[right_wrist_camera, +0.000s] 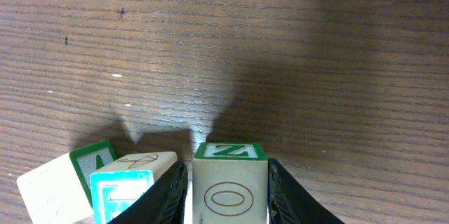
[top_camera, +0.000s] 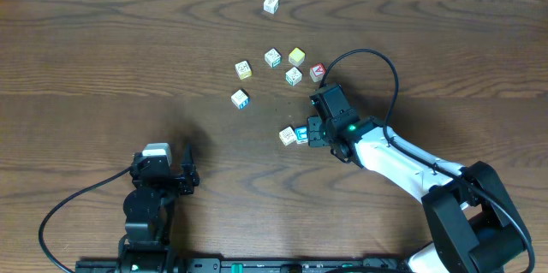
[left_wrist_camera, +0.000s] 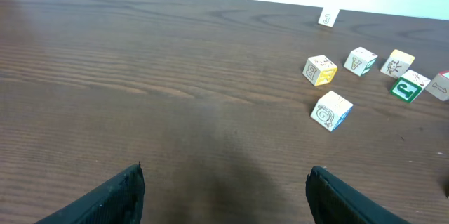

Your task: Lift 4 blocks

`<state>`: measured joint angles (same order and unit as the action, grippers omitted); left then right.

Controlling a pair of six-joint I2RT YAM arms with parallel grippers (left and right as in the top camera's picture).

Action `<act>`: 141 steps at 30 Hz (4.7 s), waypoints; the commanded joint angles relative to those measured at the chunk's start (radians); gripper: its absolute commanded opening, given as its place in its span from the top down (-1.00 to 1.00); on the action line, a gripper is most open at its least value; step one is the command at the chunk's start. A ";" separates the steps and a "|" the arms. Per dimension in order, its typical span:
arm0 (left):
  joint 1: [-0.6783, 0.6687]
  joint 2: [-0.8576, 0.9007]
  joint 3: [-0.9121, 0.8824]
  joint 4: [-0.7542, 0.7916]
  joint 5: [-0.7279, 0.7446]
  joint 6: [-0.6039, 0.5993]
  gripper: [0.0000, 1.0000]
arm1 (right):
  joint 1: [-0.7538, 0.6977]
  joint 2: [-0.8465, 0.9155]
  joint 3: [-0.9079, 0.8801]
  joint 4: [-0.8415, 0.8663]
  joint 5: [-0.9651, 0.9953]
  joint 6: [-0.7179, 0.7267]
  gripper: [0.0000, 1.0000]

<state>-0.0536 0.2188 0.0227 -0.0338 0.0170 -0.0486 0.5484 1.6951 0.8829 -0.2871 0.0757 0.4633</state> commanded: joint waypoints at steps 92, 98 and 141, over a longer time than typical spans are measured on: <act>-0.095 1.351 0.801 0.168 0.496 0.012 -0.49 | -0.364 0.010 0.438 -0.309 -0.033 -0.315 -0.14; -0.217 1.350 0.801 -0.008 0.302 0.068 -0.49 | -0.363 0.011 0.438 -0.350 -0.093 -0.314 -0.02; -0.266 1.486 0.816 0.137 0.041 0.274 -0.37 | -0.362 0.011 0.437 -0.353 -0.099 -0.311 0.03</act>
<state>-0.3214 1.7039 0.8143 0.0978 0.0711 0.1745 0.1844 1.7081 1.3010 -0.6422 -0.0235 0.1490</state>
